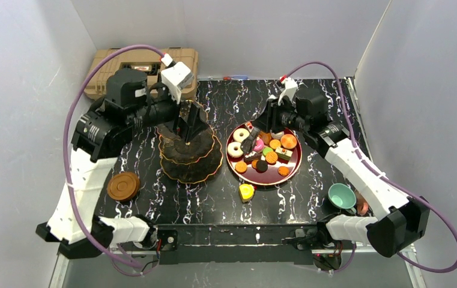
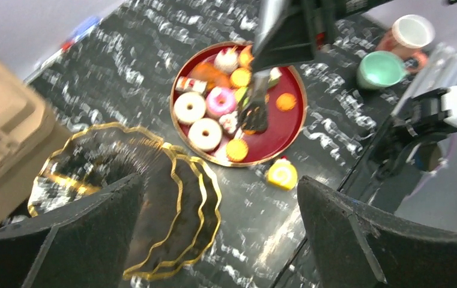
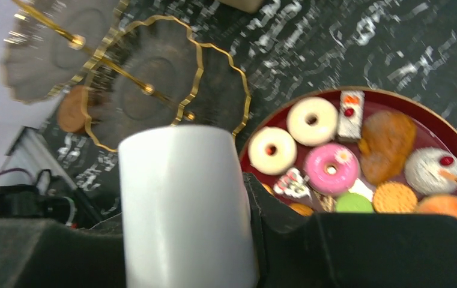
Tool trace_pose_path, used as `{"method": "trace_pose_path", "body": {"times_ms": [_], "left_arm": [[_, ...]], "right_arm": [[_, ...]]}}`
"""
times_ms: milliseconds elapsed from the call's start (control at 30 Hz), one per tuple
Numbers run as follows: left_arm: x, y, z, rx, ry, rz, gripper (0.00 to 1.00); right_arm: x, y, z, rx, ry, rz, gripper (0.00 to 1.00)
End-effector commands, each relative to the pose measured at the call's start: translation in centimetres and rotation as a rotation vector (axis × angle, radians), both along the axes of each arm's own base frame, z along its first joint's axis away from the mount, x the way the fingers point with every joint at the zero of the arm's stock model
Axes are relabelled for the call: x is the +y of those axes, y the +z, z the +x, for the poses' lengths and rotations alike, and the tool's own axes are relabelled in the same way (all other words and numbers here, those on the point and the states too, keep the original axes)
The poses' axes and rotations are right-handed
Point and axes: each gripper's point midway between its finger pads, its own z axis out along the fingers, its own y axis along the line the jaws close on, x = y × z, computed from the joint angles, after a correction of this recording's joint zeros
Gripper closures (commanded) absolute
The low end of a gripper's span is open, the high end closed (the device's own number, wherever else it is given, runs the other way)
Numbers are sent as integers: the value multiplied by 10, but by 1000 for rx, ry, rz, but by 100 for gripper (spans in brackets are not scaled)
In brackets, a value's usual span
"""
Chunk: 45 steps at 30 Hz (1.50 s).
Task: Serve the afternoon tea
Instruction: Pick up the clamp from the center of the board, then pick up the desert from the tray.
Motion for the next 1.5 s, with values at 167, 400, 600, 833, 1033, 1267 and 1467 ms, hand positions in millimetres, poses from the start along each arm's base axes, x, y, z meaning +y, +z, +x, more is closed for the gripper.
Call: {"method": "trace_pose_path", "body": {"times_ms": [167, 400, 600, 833, 1033, 1267, 1467], "left_arm": [[72, -49, 11, 332, 252, 166, 2], [105, -56, 19, 418, 367, 156, 4], [118, -69, 19, 394, 429, 170, 4], [119, -76, 17, 397, 432, 177, 2], [120, -78, 17, 379, 420, 186, 2], [119, -78, 18, 357, 411, 186, 2], [119, -76, 17, 335, 405, 184, 2]], "right_arm": [[-32, -30, 24, -112, -154, -147, 73], [-51, -38, 49, -152, -294, -235, 74], [-66, -36, 60, -192, -377, -282, 77], [-54, -43, 72, -194, -369, -248, 69], [-39, -52, 84, -213, -363, -221, 67], [-29, -68, 92, -207, -373, -245, 60], [-18, -76, 90, -226, -379, -275, 52]]}}
